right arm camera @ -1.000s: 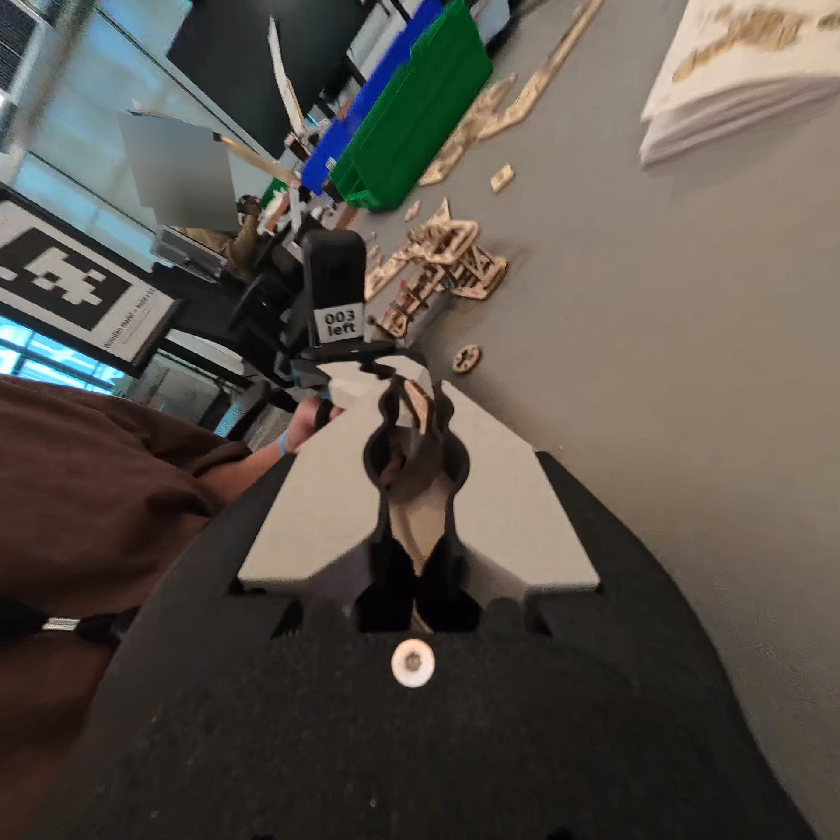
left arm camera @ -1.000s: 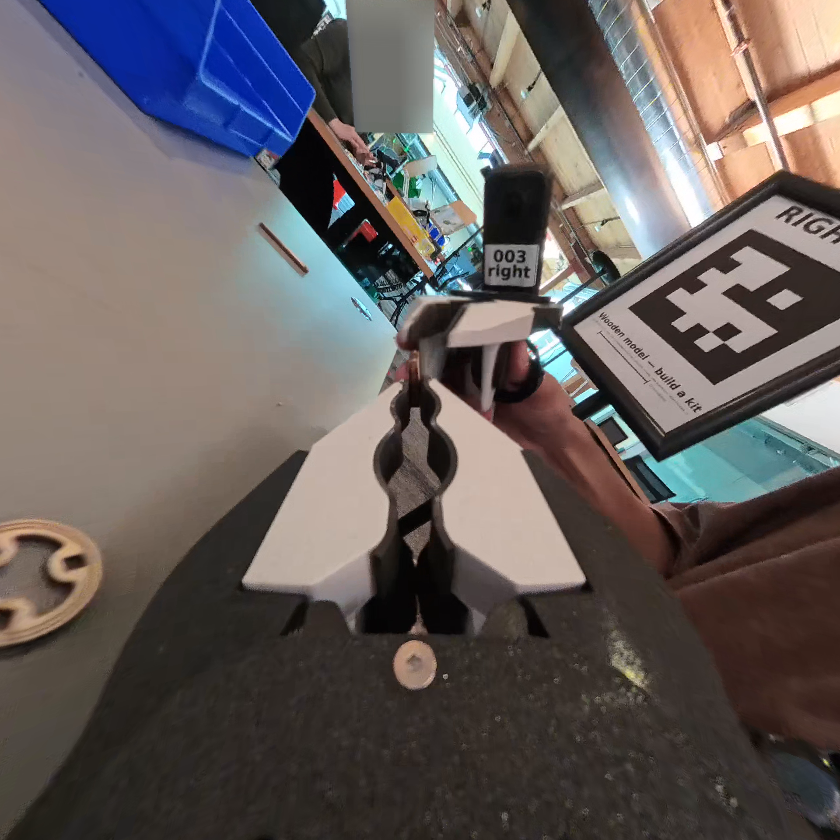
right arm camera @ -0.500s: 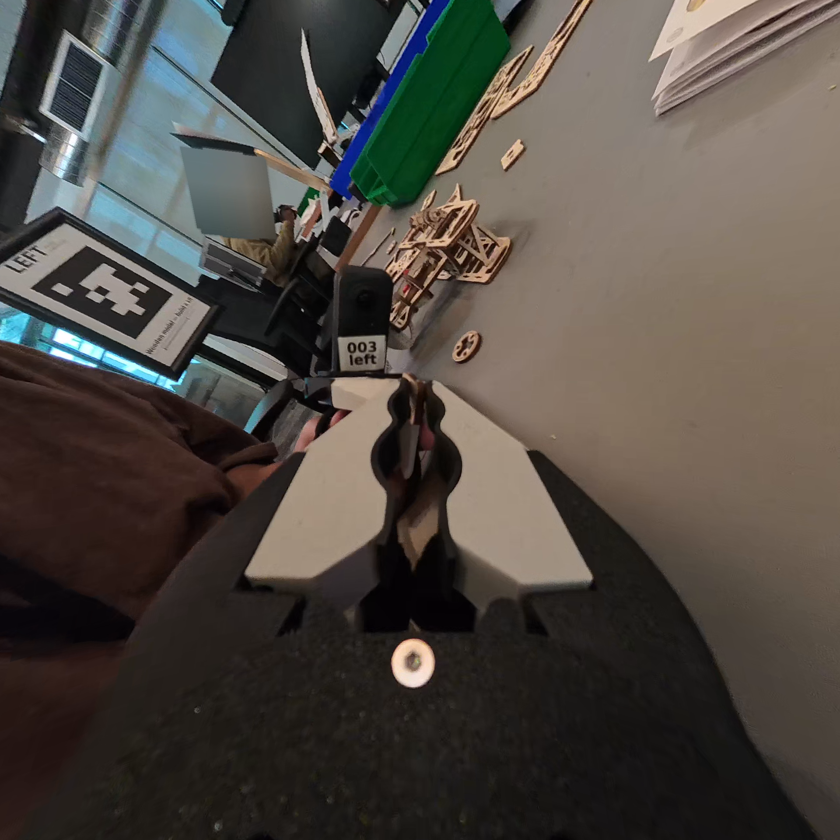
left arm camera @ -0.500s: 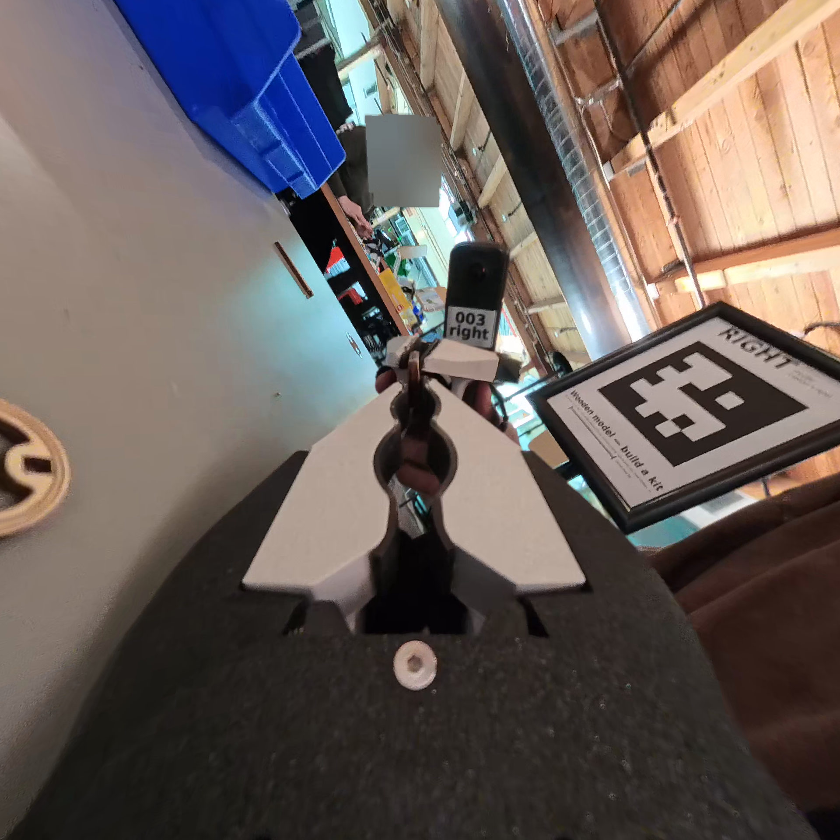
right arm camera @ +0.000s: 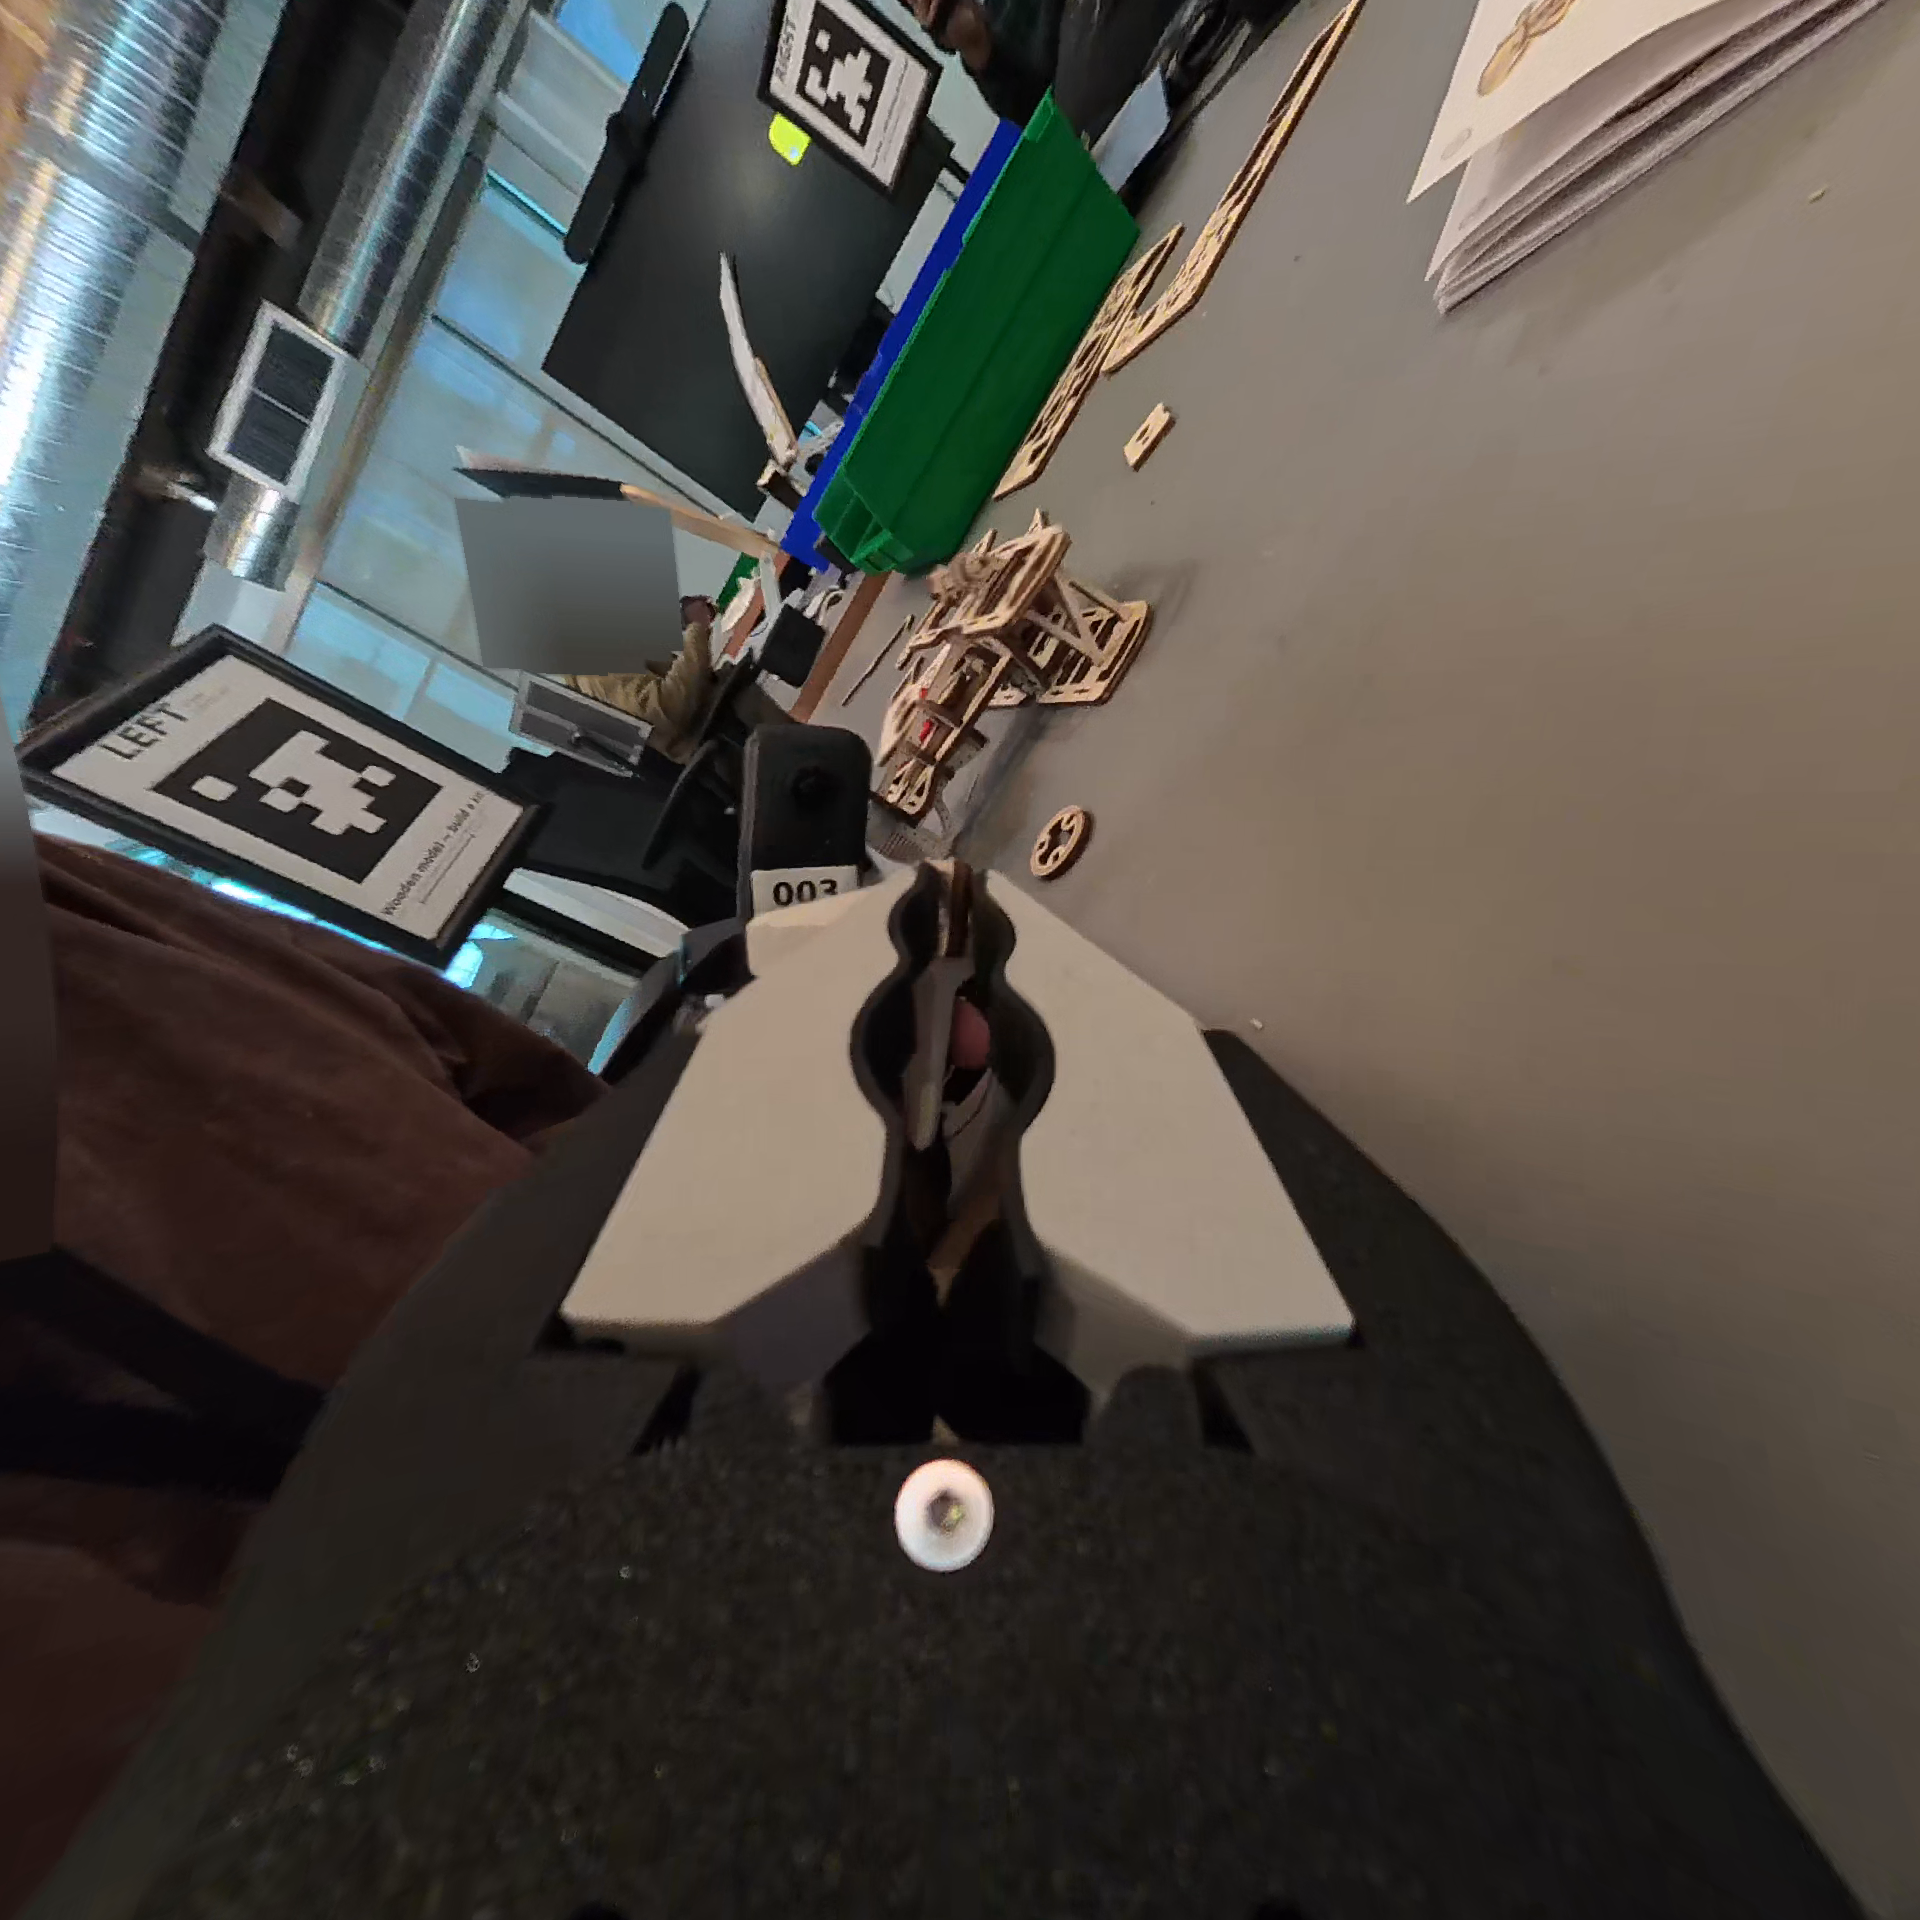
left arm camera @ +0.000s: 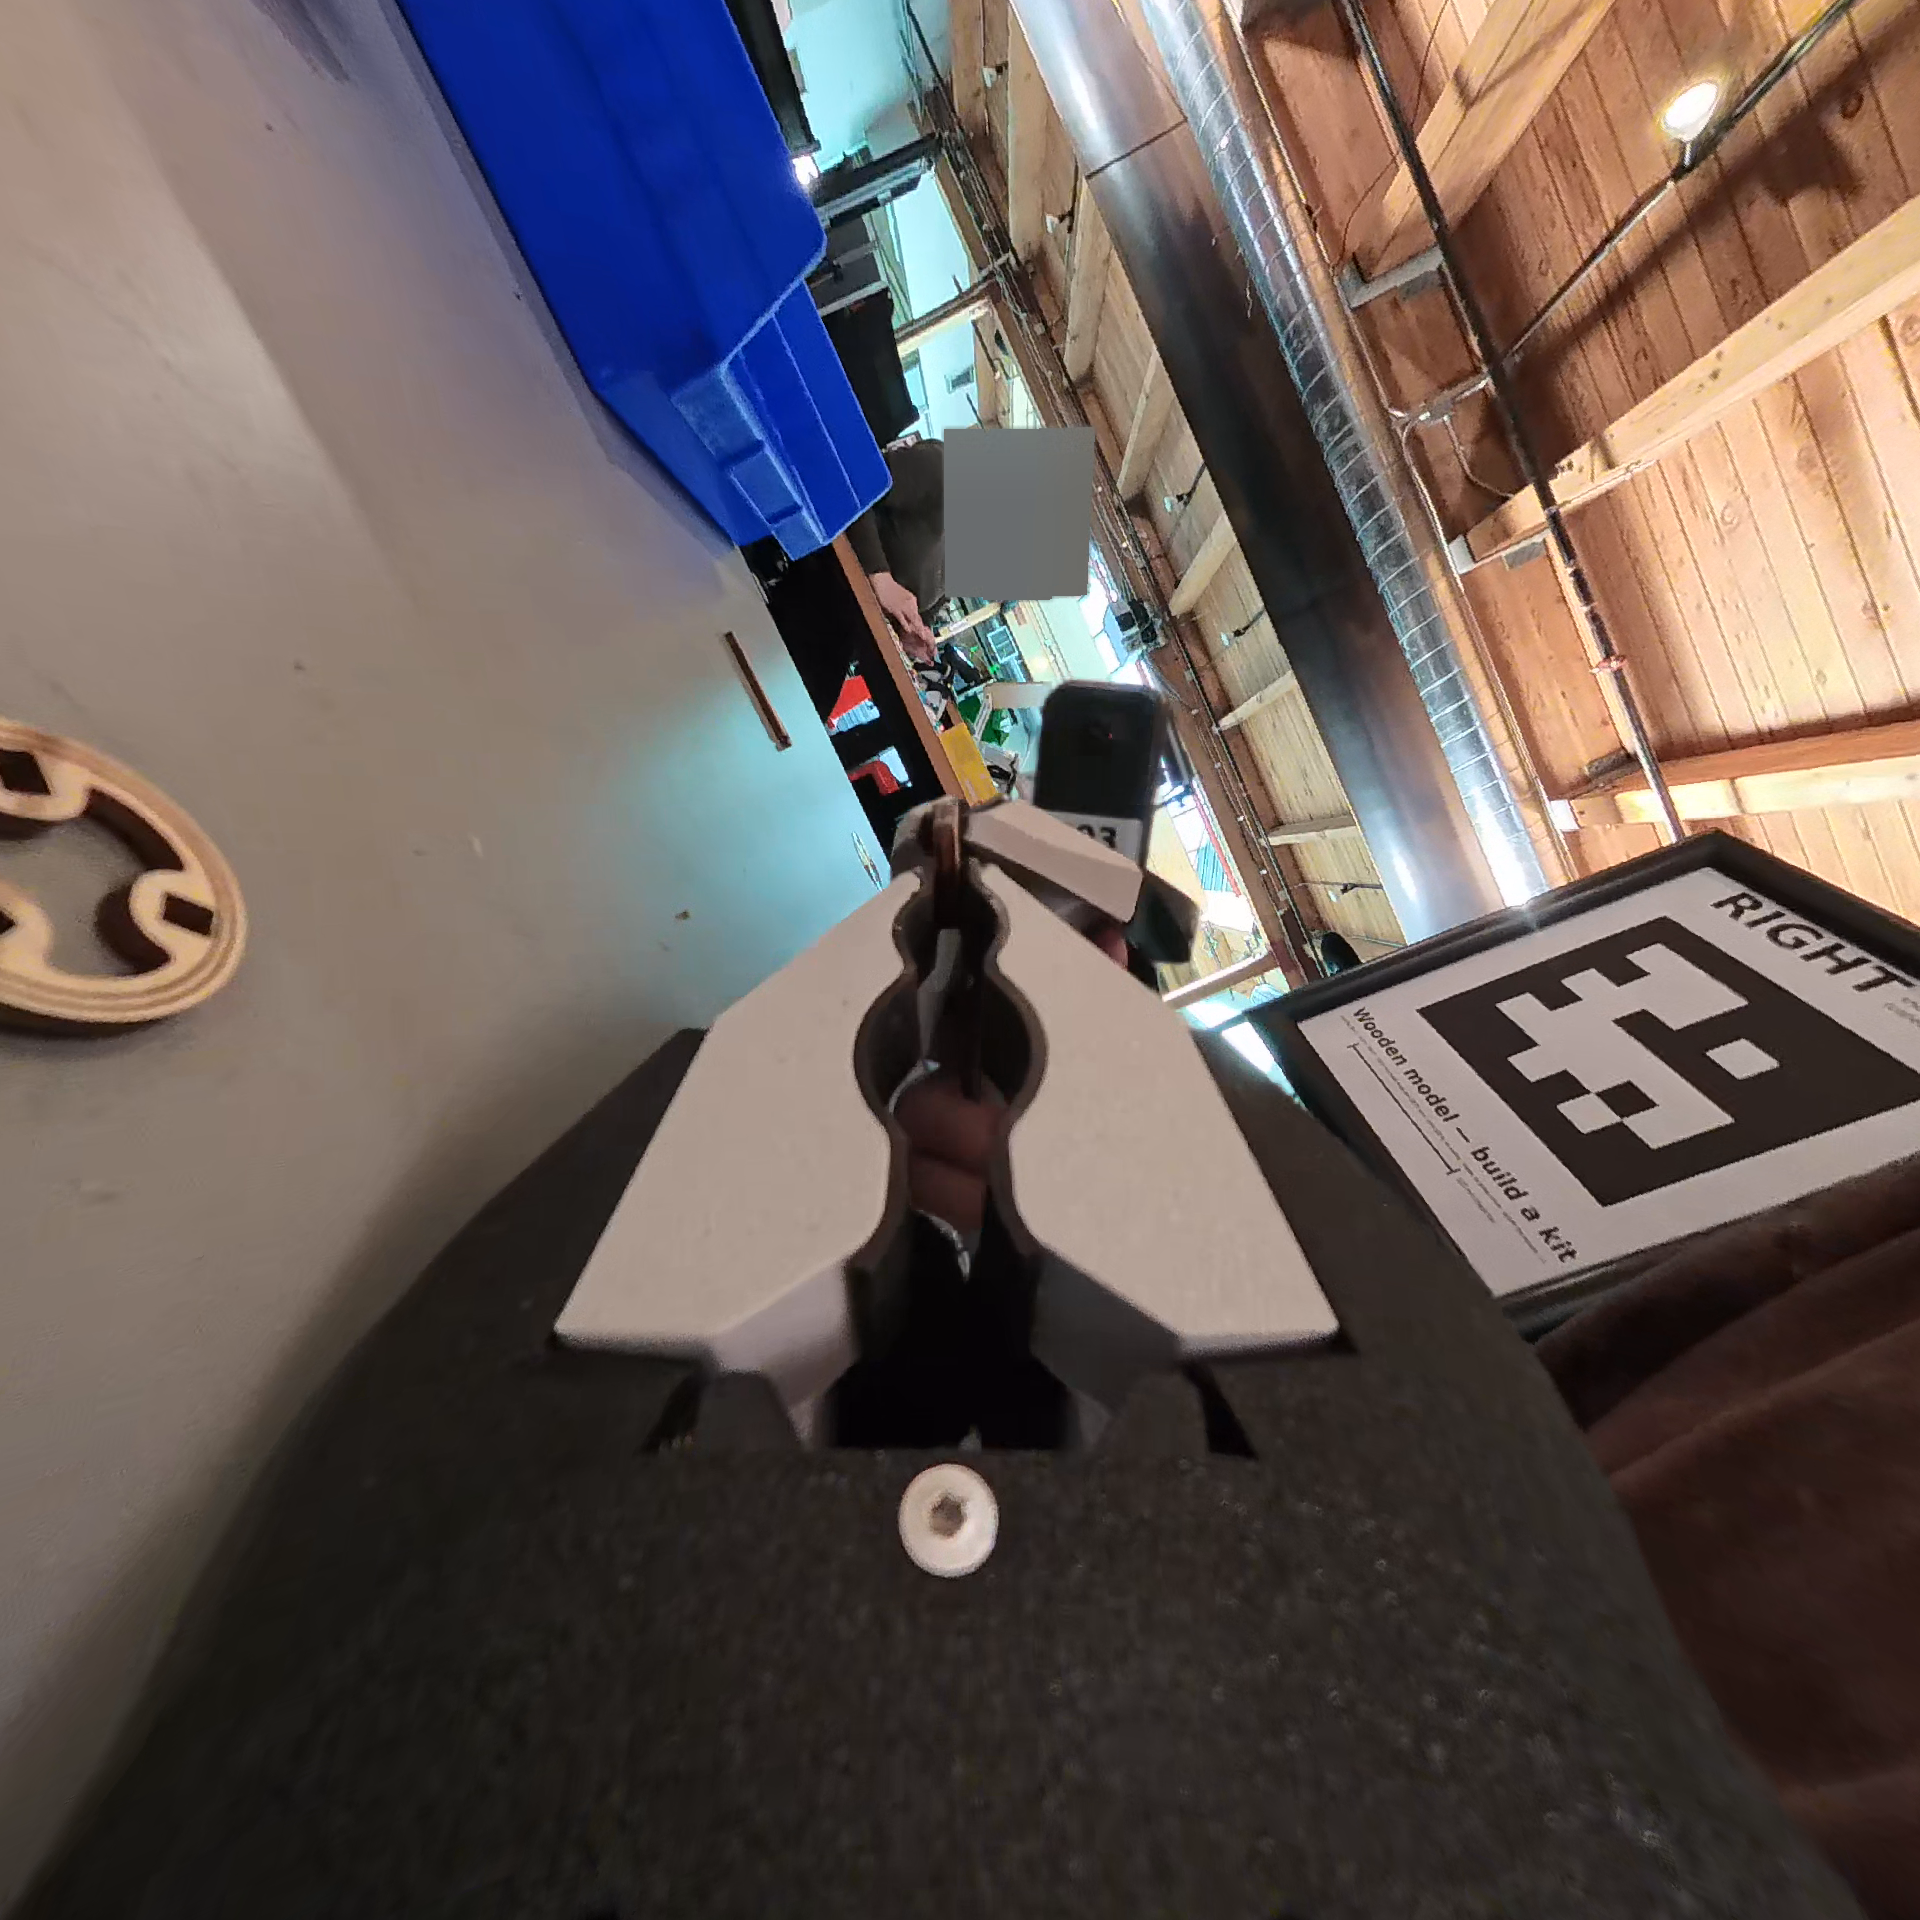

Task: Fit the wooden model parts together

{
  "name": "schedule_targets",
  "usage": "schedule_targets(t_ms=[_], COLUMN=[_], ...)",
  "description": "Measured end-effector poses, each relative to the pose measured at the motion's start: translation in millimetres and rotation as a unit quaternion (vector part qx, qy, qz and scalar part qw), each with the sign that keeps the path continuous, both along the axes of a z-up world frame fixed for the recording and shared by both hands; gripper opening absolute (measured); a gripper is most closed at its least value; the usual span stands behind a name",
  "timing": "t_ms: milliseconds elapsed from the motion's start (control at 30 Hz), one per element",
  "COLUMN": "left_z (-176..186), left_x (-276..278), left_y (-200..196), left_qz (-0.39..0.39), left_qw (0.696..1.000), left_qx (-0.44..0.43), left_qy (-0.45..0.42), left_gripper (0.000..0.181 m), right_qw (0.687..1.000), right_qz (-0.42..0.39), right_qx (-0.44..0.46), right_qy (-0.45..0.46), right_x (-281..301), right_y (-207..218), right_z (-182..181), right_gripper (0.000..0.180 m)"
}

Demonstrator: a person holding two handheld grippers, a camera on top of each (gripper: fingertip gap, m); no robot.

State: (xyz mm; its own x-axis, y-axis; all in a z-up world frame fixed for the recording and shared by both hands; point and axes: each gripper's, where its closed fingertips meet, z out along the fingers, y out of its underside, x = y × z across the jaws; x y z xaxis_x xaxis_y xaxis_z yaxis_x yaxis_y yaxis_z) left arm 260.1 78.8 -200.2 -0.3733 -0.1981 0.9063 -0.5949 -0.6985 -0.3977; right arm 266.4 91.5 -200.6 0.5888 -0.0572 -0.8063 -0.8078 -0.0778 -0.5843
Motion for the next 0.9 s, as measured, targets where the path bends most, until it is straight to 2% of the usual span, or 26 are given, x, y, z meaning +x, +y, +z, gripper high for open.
schedule_targets(t_ms=[200,333,600,667,733,900], left_z=[-4,-13,-28,-30,-32,-41], left_x=[4,7,8,9,9,-2], left_y=[0,0,-5,-6,-8,-10], left_qz=[0.022,0.047,0.054,0.048,0.027,-0.020], left_qw=[1.000,0.997,0.987,0.985,0.986,0.979], left_qx=[0.017,0.065,0.148,0.160,0.147,0.089], left_qy=[0.007,0.009,0.029,0.038,0.068,0.184], left_gripper=[0.001,0.001,0.003,0.002,0.001,0.001], right_qw=[0.996,0.987,0.968,0.974,0.982,0.960], right_qz=[-0.066,-0.087,-0.073,-0.065,-0.049,0.023], right_qx=[-0.038,-0.090,-0.166,-0.151,-0.130,-0.192], right_qy=[-0.043,-0.097,-0.176,-0.159,-0.125,-0.201], right_x=[5,7,8,8,9,4], right_y=[0,0,-7,-7,-10,-17], right_z=[-5,-14,-31,-32,-32,-42], right_gripper=[0.005,0.006,0.007,0.007,0.007,0.003])
